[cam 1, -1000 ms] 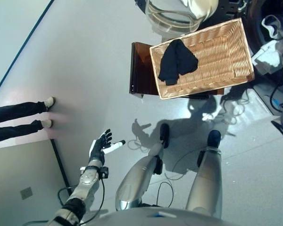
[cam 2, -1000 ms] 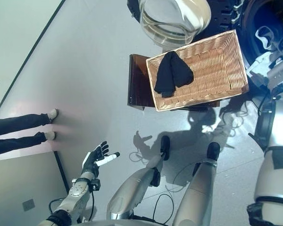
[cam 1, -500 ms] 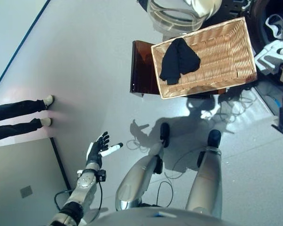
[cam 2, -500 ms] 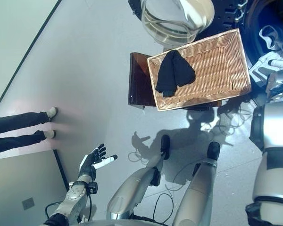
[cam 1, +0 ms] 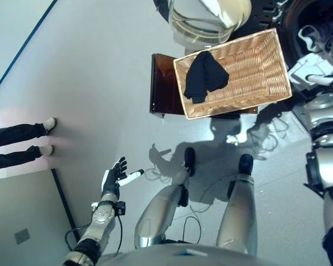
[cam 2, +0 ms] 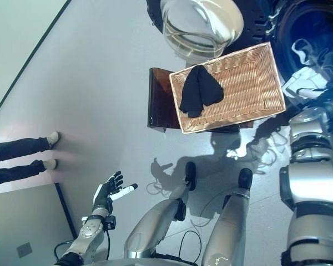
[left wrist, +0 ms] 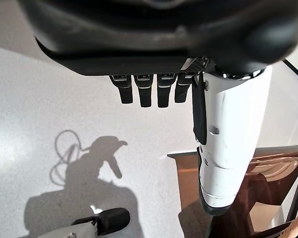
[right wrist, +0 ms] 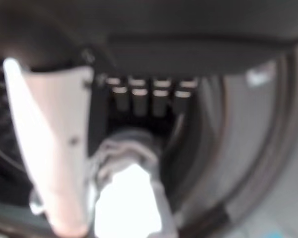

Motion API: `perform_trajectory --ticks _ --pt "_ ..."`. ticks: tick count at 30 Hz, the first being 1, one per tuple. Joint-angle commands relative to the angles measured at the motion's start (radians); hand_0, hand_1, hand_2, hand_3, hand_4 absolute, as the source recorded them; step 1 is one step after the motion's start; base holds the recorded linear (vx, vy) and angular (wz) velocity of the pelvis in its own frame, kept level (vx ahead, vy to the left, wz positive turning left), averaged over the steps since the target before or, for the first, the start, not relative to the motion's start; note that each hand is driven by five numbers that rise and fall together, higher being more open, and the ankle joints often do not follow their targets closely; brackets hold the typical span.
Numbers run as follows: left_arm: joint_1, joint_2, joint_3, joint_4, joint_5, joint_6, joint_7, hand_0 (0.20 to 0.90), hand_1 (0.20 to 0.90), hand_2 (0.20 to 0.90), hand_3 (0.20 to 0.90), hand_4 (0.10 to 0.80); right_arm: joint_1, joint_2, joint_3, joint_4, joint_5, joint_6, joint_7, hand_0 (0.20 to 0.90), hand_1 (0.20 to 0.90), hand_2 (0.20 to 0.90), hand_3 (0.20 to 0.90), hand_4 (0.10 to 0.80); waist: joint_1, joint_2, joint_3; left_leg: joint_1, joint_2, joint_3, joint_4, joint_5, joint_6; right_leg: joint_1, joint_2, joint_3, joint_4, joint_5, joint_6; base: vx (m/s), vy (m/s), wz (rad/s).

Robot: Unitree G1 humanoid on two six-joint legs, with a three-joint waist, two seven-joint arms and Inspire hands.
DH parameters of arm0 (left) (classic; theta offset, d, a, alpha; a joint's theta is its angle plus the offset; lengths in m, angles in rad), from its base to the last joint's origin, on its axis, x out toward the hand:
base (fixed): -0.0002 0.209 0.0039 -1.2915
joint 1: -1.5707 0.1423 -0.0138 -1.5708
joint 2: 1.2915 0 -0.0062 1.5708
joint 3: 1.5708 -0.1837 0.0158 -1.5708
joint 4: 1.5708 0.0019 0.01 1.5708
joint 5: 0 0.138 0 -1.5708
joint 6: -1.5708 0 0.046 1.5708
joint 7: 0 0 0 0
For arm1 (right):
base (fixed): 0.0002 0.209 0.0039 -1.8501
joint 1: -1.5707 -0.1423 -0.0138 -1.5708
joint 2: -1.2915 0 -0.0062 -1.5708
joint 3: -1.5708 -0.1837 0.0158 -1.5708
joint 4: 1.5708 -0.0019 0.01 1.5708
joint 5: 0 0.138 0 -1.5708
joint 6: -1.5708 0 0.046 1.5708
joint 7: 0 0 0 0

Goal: Pick up the clothes and place them into the washing machine

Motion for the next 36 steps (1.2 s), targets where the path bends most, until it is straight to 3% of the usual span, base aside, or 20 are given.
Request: perform_trajectory --ticks 1,12,25,36 --pt "-0.018 0.008 0.043 0.081 0.024 -0.051 0.07 0.9 0.9 0.9 0.9 0.8 0.017 -0.138 0.09 -0.185 -0.181 -0.033 -0.245 0.9 0.9 0.9 0.9 0.8 -0.015 -0.014 -0.069 0.014 0.04 0.03 -0.009 -0.035 -0.119 0.096 0.093 -0.02 -0.18 0.046 -0.069 0.011 0.021 -0.06" --pt "-0.039 -0.003 0.039 0.115 0.067 -0.069 0.12 0.9 0.9 0.9 0.9 0.8 0.137 0.08 0.122 -0.205 -0.32 0.004 -0.305 0.9 0.9 0.9 0.9 0.8 0.007 -0.032 -0.065 0.015 0.042 0.025 -0.009 -0.035 -0.112 0.105 0.092 -0.027 -0.19 0.051 -0.069 0.001 0.002 0.02" --pt "-0.044 -0.004 0.042 0.126 0.071 -0.079 0.142 0.9 0.9 0.9 0.9 0.8 0.138 0.205 0.241 -0.185 -0.4 -0.009 -0.234 0.9 0.9 0.9 0.9 0.8 0.019 -0.061 -0.06 0.016 0.045 0.019 -0.009 -0.033 -0.111 0.11 0.091 -0.035 -0.193 0.056 -0.069 0.0 0.001 0.01" --pt "-0.044 0.0 0.054 0.141 0.076 -0.082 0.15 0.9 0.9 0.9 0.9 0.8 0.133 0.267 0.324 -0.328 -0.425 -0.1 -0.129 0.9 0.9 0.9 0.9 0.8 0.02 -0.099 -0.052 0.021 0.051 0.014 -0.009 -0.034 -0.109 0.119 0.091 -0.041 -0.2 0.062 -0.068 -0.002 -0.001 0.01"
